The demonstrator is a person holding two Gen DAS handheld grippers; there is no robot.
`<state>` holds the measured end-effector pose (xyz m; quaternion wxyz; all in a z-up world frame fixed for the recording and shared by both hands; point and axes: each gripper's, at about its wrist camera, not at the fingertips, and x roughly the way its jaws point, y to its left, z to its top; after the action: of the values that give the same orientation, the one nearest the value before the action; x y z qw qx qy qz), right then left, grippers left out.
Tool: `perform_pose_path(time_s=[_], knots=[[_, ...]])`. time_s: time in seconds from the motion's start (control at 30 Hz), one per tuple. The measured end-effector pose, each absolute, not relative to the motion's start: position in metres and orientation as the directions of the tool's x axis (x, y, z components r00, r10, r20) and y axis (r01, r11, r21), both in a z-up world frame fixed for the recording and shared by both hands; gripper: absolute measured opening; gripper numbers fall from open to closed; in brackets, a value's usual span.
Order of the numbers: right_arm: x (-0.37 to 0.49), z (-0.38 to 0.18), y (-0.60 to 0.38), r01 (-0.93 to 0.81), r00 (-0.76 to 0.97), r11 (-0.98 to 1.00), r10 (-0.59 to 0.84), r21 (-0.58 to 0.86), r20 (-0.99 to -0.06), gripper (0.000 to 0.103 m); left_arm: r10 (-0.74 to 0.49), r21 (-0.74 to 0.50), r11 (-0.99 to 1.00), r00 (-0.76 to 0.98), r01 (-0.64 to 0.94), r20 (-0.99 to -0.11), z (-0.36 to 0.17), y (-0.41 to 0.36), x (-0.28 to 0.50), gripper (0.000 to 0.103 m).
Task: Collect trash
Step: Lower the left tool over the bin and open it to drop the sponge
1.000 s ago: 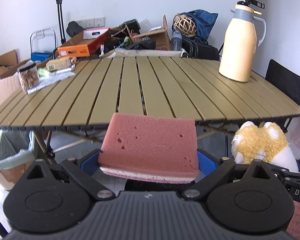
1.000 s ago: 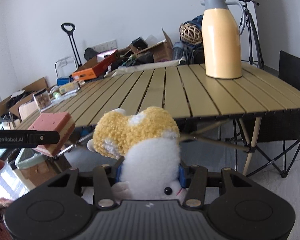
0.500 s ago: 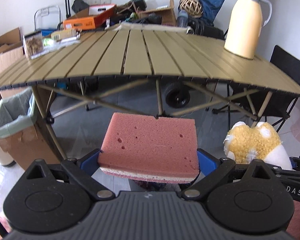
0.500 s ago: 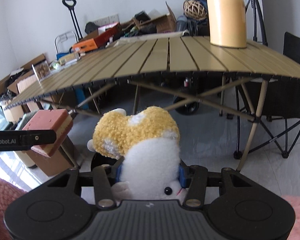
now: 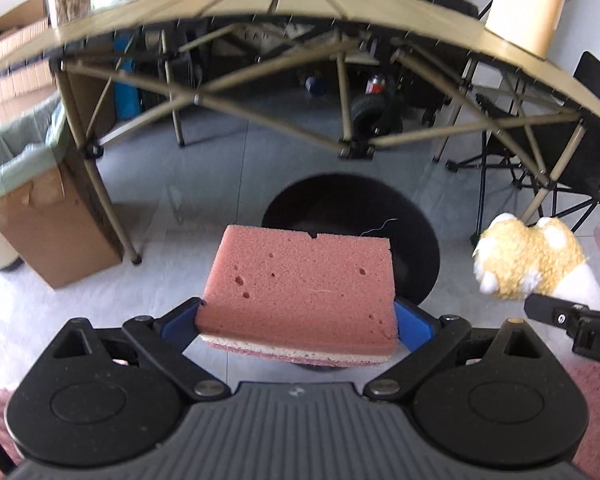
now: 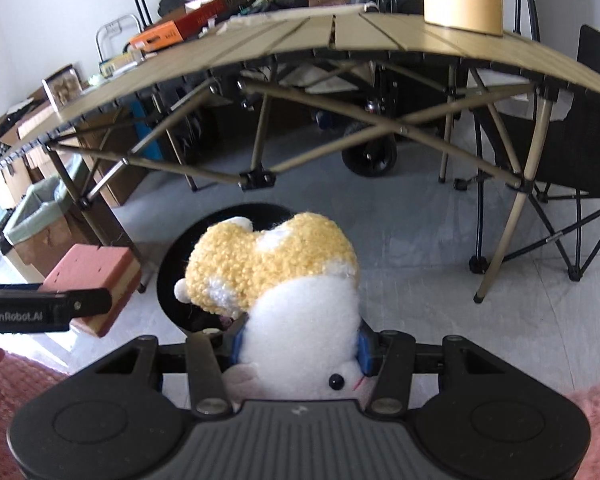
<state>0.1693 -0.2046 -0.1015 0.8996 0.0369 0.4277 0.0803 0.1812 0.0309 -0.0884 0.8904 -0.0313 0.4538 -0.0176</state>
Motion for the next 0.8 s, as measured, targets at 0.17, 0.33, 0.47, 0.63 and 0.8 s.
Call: perform_pose_path(time_s=[0.17, 0.33, 0.47, 0.63, 0.8], knots=[[0.176, -0.114, -0.209, -0.088, 0.600, 0.987, 0.160, 0.135, -0.784, 0.049, -0.053, -0.063, 0.998, 0.564, 0.001, -0.824, -0.101, 0.035, 0.182, 0.099], [0.181, -0.119, -0.209, -0.080, 0.589, 0.987, 0.157, 0.136, -0.793, 0.049, -0.040, -0.061, 0.998, 0.541, -0.021, -0.840, -0.107, 0.041, 0.185, 0.099], [0.190, -0.121, -0.207, -0.084, 0.577, 0.987, 0.160, 0.137, -0.801, 0.049, -0.030, -0.058, 0.998, 0.520, -0.037, -0.854, -0.110, 0.044, 0.189, 0.099], [0.202, -0.117, -0.204, -0.080, 0.584, 0.988, 0.155, 0.134, -0.797, 0.049, -0.007, -0.041, 0.997, 0.483, -0.060, -0.876, -0.114, 0.044, 0.195, 0.099], [0.216, -0.119, -0.207, -0.056, 0.596, 0.988, 0.151, 0.146, -0.789, 0.049, 0.005, -0.027, 0.998, 0.470, -0.062, -0.883, -0.111, 0.039, 0.203, 0.099]])
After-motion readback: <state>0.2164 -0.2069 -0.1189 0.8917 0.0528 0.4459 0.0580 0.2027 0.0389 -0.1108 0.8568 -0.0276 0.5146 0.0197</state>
